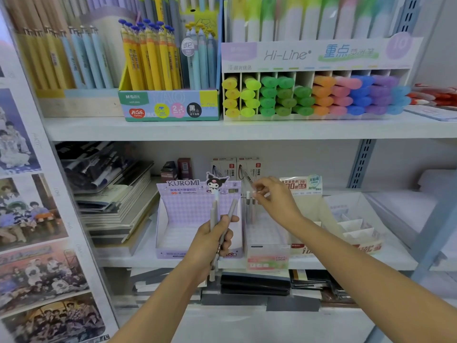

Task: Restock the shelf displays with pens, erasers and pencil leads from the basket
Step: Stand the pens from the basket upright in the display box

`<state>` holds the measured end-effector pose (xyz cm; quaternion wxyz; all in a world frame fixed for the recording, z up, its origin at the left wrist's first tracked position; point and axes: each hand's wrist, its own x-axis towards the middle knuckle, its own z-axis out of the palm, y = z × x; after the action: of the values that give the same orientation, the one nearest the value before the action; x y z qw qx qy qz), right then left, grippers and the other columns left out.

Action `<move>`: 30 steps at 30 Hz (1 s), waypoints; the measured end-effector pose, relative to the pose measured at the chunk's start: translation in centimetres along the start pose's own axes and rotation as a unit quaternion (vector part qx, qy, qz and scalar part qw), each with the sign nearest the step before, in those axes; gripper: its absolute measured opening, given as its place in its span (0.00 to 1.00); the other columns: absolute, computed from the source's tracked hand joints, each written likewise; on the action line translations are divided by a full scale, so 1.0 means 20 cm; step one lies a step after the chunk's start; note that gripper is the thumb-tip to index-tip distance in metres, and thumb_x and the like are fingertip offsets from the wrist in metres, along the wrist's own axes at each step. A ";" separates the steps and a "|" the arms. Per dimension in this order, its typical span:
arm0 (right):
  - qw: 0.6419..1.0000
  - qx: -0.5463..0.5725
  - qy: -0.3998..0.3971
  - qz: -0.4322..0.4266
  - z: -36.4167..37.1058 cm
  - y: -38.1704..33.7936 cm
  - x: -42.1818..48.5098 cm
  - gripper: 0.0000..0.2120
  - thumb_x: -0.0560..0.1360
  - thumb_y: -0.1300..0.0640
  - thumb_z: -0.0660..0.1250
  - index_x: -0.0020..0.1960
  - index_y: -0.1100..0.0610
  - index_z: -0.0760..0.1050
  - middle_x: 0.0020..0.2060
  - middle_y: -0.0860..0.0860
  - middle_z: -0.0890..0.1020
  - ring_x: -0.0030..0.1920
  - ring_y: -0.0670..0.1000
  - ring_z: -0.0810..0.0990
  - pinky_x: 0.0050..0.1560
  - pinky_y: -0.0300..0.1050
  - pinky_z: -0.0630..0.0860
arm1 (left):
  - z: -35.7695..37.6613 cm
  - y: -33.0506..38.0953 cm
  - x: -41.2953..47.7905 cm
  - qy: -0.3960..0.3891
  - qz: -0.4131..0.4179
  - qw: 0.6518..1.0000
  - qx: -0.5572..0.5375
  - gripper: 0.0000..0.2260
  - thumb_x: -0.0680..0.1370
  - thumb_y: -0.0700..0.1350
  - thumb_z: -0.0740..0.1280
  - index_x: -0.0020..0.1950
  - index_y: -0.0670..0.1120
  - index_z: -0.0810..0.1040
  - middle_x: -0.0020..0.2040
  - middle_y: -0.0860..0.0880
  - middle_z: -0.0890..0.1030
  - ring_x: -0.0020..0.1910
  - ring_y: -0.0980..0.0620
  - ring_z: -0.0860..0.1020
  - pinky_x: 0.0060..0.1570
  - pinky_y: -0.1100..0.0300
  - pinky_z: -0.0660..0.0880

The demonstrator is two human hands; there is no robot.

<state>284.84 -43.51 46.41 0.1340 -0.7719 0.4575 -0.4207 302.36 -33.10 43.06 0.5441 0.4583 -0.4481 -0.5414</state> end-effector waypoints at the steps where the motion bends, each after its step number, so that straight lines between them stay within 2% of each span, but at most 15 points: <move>1: 1.000 0.028 0.006 0.010 -0.02 -0.02 -0.01 0.11 0.76 0.60 0.69 0.58 0.57 0.78 0.49 0.52 0.78 0.46 0.49 0.79 0.51 0.38 0.77 | 0.01 0.01 -0.01 -0.004 -0.001 1.000 -0.001 0.13 0.82 0.49 0.61 0.56 0.43 0.80 0.31 0.50 0.71 0.28 0.55 0.67 0.27 0.62 0.66; 2: 0.996 0.083 -0.009 0.028 -0.05 -0.05 -0.02 0.12 0.76 0.58 0.69 0.59 0.55 0.77 0.50 0.51 0.79 0.46 0.49 0.80 0.51 0.39 0.78 | 0.01 0.02 -0.01 -0.009 -0.002 1.000 -0.002 0.13 0.82 0.49 0.61 0.56 0.43 0.80 0.31 0.50 0.71 0.28 0.55 0.68 0.27 0.63 0.66; 4: 0.969 0.214 -0.108 0.063 -0.08 -0.10 -0.06 0.14 0.76 0.54 0.69 0.61 0.53 0.77 0.51 0.52 0.81 0.45 0.48 0.82 0.49 0.41 0.80 | 0.04 0.03 -0.03 -0.019 -0.007 1.000 0.003 0.14 0.82 0.50 0.61 0.57 0.42 0.79 0.31 0.50 0.72 0.27 0.55 0.68 0.27 0.63 0.66; 6: 0.933 0.295 -0.194 0.072 -0.10 -0.14 -0.11 0.12 0.75 0.57 0.70 0.59 0.54 0.79 0.49 0.55 0.84 0.44 0.50 0.84 0.50 0.44 0.81 | 0.07 0.05 -0.05 -0.027 -0.014 0.999 0.012 0.16 0.81 0.50 0.62 0.59 0.38 0.78 0.31 0.50 0.73 0.27 0.55 0.68 0.26 0.64 0.66; 7: 0.921 0.321 -0.207 0.073 -0.12 -0.15 -0.13 0.11 0.75 0.60 0.70 0.57 0.57 0.80 0.47 0.57 0.84 0.43 0.52 0.84 0.50 0.45 0.81 | 0.09 0.05 -0.06 -0.032 -0.015 0.999 0.016 0.17 0.81 0.50 0.61 0.59 0.37 0.77 0.31 0.50 0.73 0.27 0.55 0.68 0.26 0.64 0.66; 10: 0.909 0.373 -0.157 0.104 -0.20 -0.16 -0.16 0.09 0.74 0.66 0.69 0.54 0.63 0.80 0.41 0.57 0.85 0.40 0.52 0.83 0.44 0.41 0.81 | 0.09 0.08 -0.10 -0.036 -0.018 0.999 0.005 0.17 0.80 0.52 0.63 0.56 0.39 0.79 0.31 0.50 0.74 0.26 0.55 0.67 0.24 0.65 0.65; 13: 0.895 0.420 -0.074 0.132 -0.31 -0.14 -0.19 0.07 0.74 0.68 0.68 0.51 0.65 0.80 0.40 0.57 0.85 0.40 0.53 0.83 0.43 0.40 0.81 | 0.05 0.12 -0.14 -0.014 -0.008 1.000 -0.022 0.20 0.71 0.53 0.71 0.54 0.39 0.80 0.32 0.50 0.71 0.24 0.55 0.63 0.21 0.66 0.61; 15: 0.890 0.427 -0.075 0.141 -0.35 -0.14 -0.24 0.07 0.73 0.68 0.69 0.51 0.65 0.79 0.41 0.59 0.85 0.40 0.54 0.84 0.43 0.41 0.82 | 0.04 0.14 -0.17 0.027 0.007 0.999 -0.020 0.23 0.68 0.53 0.73 0.53 0.36 0.79 0.31 0.49 0.67 0.23 0.55 0.60 0.20 0.66 0.59; 19: 0.904 0.361 -0.174 0.152 -0.35 -0.15 -0.40 0.09 0.73 0.66 0.70 0.52 0.67 0.78 0.43 0.61 0.85 0.41 0.56 0.85 0.42 0.42 0.82 | 0.09 0.17 -0.20 0.101 0.042 0.992 -0.068 0.09 0.71 0.47 0.73 0.40 0.42 0.78 0.24 0.52 0.62 0.20 0.56 0.58 0.19 0.66 0.57; 24: 0.891 0.312 -0.302 0.129 -0.32 -0.21 -0.51 0.07 0.74 0.63 0.71 0.49 0.64 0.77 0.43 0.59 0.86 0.42 0.53 0.85 0.44 0.42 0.81 | 0.17 0.18 -0.23 0.105 0.077 0.991 -0.043 0.01 0.74 0.40 0.72 0.45 0.43 0.83 0.28 0.48 0.66 0.21 0.56 0.60 0.19 0.66 0.58; 25: 0.898 0.295 -0.306 0.117 -0.33 -0.23 -0.50 0.07 0.75 0.60 0.70 0.50 0.63 0.78 0.44 0.57 0.86 0.43 0.53 0.85 0.46 0.42 0.81 | 0.18 0.18 -0.23 0.098 0.082 0.991 -0.031 0.03 0.74 0.40 0.73 0.46 0.42 0.83 0.29 0.47 0.68 0.21 0.56 0.60 0.19 0.66 0.58; 27: 0.922 0.280 -0.250 0.095 -0.35 -0.26 -0.48 0.10 0.77 0.57 0.67 0.53 0.62 0.79 0.45 0.56 0.85 0.44 0.52 0.83 0.48 0.44 0.81 | 0.19 0.19 -0.24 0.087 0.089 0.992 -0.003 0.09 0.72 0.39 0.75 0.50 0.40 0.81 0.30 0.46 0.74 0.21 0.55 0.61 0.19 0.65 0.60; 30: 0.940 0.293 -0.157 0.079 -0.37 -0.32 -0.42 0.12 0.78 0.55 0.66 0.57 0.59 0.80 0.40 0.50 0.82 0.39 0.47 0.78 0.43 0.41 0.79 | 0.21 0.19 -0.25 0.077 0.089 0.992 0.050 0.17 0.68 0.40 0.78 0.53 0.43 0.75 0.35 0.46 0.82 0.20 0.57 0.67 0.21 0.65 0.65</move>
<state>281.01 -31.94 50.25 0.4573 -0.7160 0.3465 -0.3977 298.87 -28.26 47.58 0.5994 0.4836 -0.4708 -0.4303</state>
